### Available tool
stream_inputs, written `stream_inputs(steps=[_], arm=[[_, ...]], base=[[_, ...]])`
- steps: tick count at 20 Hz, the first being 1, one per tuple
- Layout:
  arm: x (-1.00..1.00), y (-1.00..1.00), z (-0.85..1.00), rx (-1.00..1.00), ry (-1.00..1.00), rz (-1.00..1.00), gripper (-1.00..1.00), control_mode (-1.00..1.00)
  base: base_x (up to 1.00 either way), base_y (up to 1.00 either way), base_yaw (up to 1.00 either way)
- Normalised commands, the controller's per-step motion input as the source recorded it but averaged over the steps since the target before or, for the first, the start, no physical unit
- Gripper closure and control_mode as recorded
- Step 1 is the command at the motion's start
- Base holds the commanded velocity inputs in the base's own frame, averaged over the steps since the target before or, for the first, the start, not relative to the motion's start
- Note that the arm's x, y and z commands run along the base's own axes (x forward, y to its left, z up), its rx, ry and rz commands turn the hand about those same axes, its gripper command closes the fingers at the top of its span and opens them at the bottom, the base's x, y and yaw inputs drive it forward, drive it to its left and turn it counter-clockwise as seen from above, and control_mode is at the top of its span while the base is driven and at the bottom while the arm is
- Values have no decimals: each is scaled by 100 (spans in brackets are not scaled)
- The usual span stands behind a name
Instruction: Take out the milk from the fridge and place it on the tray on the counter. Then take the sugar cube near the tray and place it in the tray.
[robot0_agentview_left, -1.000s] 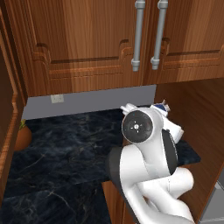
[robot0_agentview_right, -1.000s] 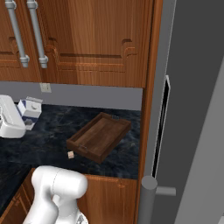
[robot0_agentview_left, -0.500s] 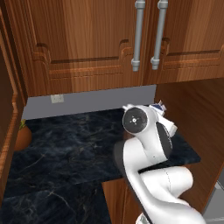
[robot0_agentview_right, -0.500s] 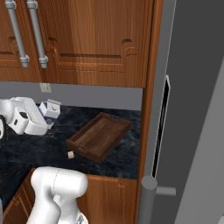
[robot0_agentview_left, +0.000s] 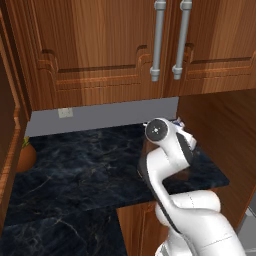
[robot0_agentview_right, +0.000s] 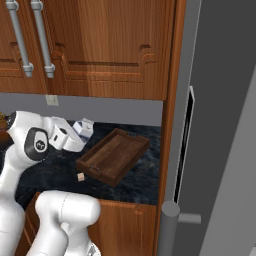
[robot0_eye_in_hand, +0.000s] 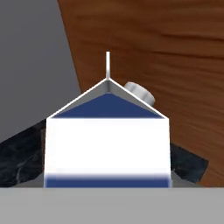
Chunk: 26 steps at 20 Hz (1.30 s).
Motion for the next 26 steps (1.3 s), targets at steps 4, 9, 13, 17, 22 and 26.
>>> stream_inputs(steps=[4, 9, 13, 17, 22, 26], arm=[[65, -34, -34, 0, 19, 3, 100, -100], [50, -47, -41, 0, 5, 11, 100, -100], [46, -23, -59, 0, 0, 12, 100, -100], [60, -38, -46, 0, 0, 17, 100, -100], [69, -35, -51, 0, 1, 20, 100, -100], [38, -4, -15, 1, 2, 15, 100, -100]], base=[[0, 0, 0], [0, 0, 0], [0, 0, 0], [0, 0, 0], [0, 0, 0], [0, 0, 0]])
